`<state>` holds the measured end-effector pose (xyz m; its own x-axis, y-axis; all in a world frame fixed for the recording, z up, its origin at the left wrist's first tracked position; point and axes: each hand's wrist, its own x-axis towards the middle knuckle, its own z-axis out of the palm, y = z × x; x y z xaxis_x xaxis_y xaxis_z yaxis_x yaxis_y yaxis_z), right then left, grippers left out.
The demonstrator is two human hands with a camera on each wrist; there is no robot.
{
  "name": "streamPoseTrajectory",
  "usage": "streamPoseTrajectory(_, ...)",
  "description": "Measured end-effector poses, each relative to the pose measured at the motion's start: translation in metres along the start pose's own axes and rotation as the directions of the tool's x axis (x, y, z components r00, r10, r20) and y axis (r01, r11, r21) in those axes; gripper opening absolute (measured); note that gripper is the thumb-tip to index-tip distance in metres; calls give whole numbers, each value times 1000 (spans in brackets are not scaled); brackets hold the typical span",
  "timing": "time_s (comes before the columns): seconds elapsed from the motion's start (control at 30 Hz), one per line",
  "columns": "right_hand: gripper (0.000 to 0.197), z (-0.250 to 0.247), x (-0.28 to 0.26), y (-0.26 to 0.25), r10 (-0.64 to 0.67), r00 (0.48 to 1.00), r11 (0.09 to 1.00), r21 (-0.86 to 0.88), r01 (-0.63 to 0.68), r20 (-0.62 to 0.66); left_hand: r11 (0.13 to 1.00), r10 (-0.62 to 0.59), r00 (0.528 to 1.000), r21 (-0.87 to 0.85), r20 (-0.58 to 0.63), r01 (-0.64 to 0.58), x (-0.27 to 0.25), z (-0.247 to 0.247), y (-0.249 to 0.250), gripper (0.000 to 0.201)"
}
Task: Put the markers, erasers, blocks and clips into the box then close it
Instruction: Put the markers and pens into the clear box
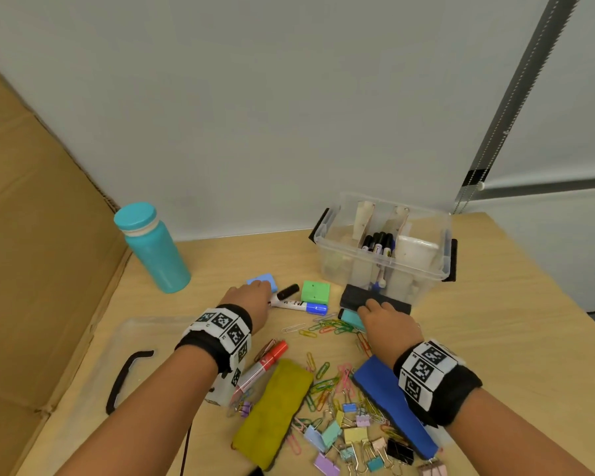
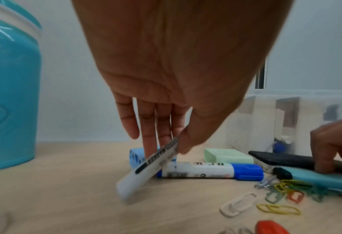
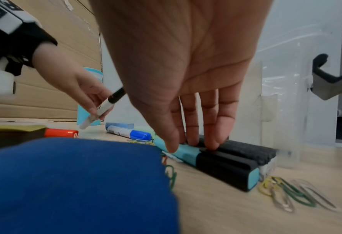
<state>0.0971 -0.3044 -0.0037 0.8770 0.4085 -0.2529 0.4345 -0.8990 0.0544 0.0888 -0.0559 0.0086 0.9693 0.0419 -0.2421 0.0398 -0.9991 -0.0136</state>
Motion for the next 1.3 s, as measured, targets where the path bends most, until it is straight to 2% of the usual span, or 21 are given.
streamPoseTrajectory(0.13,41,-2,0,-4,23,1000,1000,-18,-24,-9,994,25,996,-106,-89,-34,11,-1,1,30)
streamPoseTrajectory(0.3,37,-4,2,-4,49,999,998,-31,-48,13,997,-54,998,-49,29,55,29,10,4,39)
streamPoseTrajectory(0.43,33,-5,4,-3,51,998,997,-51,-49,38,1000,1,998,25,57,-2,32,18,5,41)
streamPoseTrajectory(0.6,31,-6,6,-4,54,996,997,-65,-49,75,999,-2,997,32,79,0,24,15,3,42)
streamPoseTrajectory(0.7,39,-5,4,-1,46,996,999,-21,-45,76,992,-51,995,-107,88,60,0,4,-5,37)
streamPoseTrajectory(0.77,47,-5,0,0,57,997,997,55,-59,43,959,-49,995,-274,90,72,-22,2,-16,31)
streamPoseTrajectory(0.83,48,-9,-4,1,56,998,989,141,-52,-22,897,4,991,-438,135,56,-44,5,-28,25)
streamPoseTrajectory(0.93,47,-21,-7,-1,30,992,973,231,-2,-119,809,46,982,-583,186,73,-69,15,-38,24)
streamPoseTrajectory(1.17,40,-51,-17,-19,-15,927,926,344,154,-375,814,42,976,-574,212,90,-87,30,-40,27)
streamPoseTrajectory(1.3,35,-55,-25,-27,-45,901,926,320,200,-432,863,66,971,-502,230,60,-89,33,-34,24)
